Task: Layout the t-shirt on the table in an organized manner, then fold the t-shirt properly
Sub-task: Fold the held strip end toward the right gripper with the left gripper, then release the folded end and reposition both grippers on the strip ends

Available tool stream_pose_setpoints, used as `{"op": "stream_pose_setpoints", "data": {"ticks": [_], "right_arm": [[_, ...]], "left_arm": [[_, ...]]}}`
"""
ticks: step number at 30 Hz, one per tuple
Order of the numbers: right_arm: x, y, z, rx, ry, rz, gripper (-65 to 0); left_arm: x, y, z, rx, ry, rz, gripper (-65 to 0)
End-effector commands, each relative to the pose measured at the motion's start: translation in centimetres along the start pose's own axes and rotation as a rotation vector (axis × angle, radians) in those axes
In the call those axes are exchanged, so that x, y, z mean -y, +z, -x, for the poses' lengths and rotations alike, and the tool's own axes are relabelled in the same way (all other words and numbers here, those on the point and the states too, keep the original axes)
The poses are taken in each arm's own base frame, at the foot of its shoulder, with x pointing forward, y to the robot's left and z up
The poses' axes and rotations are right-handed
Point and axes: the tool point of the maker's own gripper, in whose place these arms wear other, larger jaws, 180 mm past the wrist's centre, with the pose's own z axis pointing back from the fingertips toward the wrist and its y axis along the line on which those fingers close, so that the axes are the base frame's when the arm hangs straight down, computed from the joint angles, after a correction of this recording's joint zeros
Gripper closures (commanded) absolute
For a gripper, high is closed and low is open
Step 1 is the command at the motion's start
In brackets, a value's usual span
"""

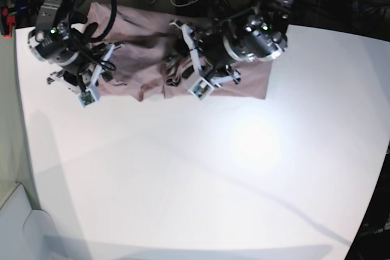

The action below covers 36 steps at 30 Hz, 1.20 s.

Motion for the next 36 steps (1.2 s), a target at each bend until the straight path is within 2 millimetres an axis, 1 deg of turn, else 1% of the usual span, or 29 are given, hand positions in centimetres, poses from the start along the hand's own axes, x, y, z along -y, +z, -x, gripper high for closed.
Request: {"op": "stream_pose_setpoints", "data": {"ticks": [1,2,3,4,6,8,9,11,12,13,14,17,18,20,23,25,27,32,36], "right_arm": [[0.7,0.5,-1.0,0.042,0.000,0.019,-21.7],[0.8,0.5,-1.1,0.043,0.000,0.021,-21.7],[0.8,0.5,-1.1,0.043,-0.001,0.022,-21.7],[0.8,0.5,-1.1,0.043,-0.001,0.022,-21.7],[0.8,0.5,-1.1,0.044,-0.001,0.022,-21.7],[0.9,0.5,-1.2,0.046,-0.001,0.023,-21.7],[0.9,0.5,-1.2,0.047,0.000,0.024,-21.7],[1.1,0.6,-1.1,0.047,-0.006,0.031,-21.7],[1.5,0.7,-1.1,0.047,-0.017,0.042,-21.7],[2.0,0.9,-0.9,0.046,-0.032,0.056,-21.8],[2.5,1.1,-0.7,0.046,-0.046,0.071,-21.8],[3.6,1.4,-0.9,0.064,-0.091,0.104,-22.1],[4.1,1.6,-0.8,0.067,-0.110,0.118,-23.3],[4.6,1.9,-0.3,0.071,-0.164,0.140,-28.5],[4.4,1.9,0.3,0.054,-0.211,0.143,-36.9],[4.2,1.8,1.2,-0.001,-0.217,0.136,-40.5],[3.9,1.8,2.0,-0.044,-0.224,0.129,-41.4],[3.6,1.7,2.9,-0.076,-0.233,0.120,-42.7],[3.0,0.7,4.1,-0.108,-0.255,0.088,-43.5]], "left_arm": [[0.5,0.6,-1.5,0.058,0.004,0.039,-36.5],[1.0,0.9,-1.8,0.078,0.026,0.081,-38.7],[0.7,1.3,-2.2,0.098,0.042,0.096,-40.0],[-0.1,1.8,-2.7,0.121,0.065,0.098,-40.5],[-2.4,2.9,-3.0,0.151,0.112,0.047,-38.9],[-5.4,4.2,-2.7,0.164,0.145,-0.043,-34.2],[-7.1,5.0,-2.4,0.166,0.161,-0.096,-30.6],[-10.4,6.7,-1.1,0.141,0.176,-0.199,-22.4],[-11.8,7.2,-0.3,0.116,0.181,-0.239,-18.2],[-13.0,7.6,0.8,0.084,0.188,-0.273,-15.5],[-14.1,7.9,1.8,0.052,0.193,-0.301,-15.6],[-16.2,8.6,4.4,-0.028,0.205,-0.350,-19.9],[-16.6,8.7,4.9,-0.047,0.206,-0.361,-21.0],[-17.1,8.8,6.0,-0.076,0.221,-0.372,-22.5],[-17.6,8.5,7.1,-0.099,0.243,-0.379,-22.8],[-17.9,8.3,7.7,-0.117,0.252,-0.383,-22.8],[-17.8,8.2,7.8,-0.118,0.256,-0.379,-22.8],[-17.9,8.2,7.9,-0.122,0.258,-0.380,-22.8],[-17.9,8.3,7.9,-0.120,0.260,-0.380,-22.8]]}}
